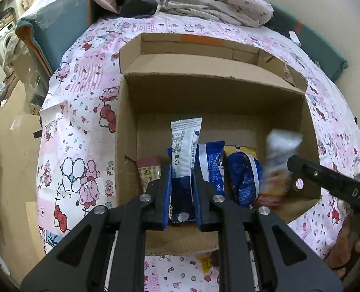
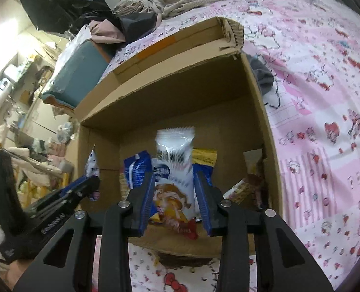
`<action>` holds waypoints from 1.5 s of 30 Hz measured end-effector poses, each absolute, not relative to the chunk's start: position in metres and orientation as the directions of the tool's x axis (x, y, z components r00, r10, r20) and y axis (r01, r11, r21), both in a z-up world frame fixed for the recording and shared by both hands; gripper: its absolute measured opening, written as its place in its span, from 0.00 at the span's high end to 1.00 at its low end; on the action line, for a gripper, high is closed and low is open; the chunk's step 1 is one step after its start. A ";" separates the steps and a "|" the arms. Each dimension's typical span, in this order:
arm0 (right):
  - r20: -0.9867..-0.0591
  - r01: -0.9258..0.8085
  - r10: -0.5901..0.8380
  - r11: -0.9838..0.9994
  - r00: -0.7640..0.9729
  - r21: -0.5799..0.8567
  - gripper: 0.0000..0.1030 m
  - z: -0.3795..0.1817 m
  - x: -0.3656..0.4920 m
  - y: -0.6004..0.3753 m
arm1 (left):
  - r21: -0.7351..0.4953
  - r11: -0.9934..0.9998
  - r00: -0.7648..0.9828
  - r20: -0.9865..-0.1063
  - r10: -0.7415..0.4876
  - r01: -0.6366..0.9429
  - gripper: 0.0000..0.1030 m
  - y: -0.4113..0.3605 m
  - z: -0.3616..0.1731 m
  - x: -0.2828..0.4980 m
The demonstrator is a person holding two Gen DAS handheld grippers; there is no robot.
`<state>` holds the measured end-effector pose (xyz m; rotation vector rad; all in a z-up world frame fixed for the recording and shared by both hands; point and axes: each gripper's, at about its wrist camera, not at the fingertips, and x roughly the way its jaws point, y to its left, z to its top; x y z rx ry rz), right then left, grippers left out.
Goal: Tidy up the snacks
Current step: 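Lower both held snacks into the box and open both tools, then move both open tools back toward the brown jerky pack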
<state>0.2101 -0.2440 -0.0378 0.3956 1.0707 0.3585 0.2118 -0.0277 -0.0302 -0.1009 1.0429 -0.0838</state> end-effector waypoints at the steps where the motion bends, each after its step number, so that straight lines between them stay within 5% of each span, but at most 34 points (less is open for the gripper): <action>1: -0.766 -0.092 0.469 0.872 0.440 0.481 0.52 -0.037 0.210 -0.244 | -0.129 0.991 0.501 -0.857 -0.123 0.022 0.86 -0.028 -0.030 0.212; 3: -0.757 -0.087 0.469 0.870 0.455 0.486 0.34 -0.035 0.209 -0.246 | -0.137 0.990 0.500 -0.856 -0.130 0.024 0.78 -0.026 -0.029 0.212; 6: -0.751 -0.085 0.463 0.871 0.472 0.484 0.29 -0.032 0.208 -0.248 | -0.149 0.988 0.511 -0.848 -0.140 0.023 0.44 -0.027 -0.027 0.209; 8: -0.750 -0.079 0.466 0.868 0.470 0.490 0.29 -0.032 0.208 -0.250 | -0.152 0.988 0.521 -0.842 -0.143 0.027 0.33 -0.028 -0.026 0.207; 45: -0.786 0.084 0.451 0.844 0.422 0.530 0.29 -0.043 0.125 -0.287 | -0.162 0.987 0.512 -0.849 -0.128 -0.021 0.32 -0.007 -0.021 0.136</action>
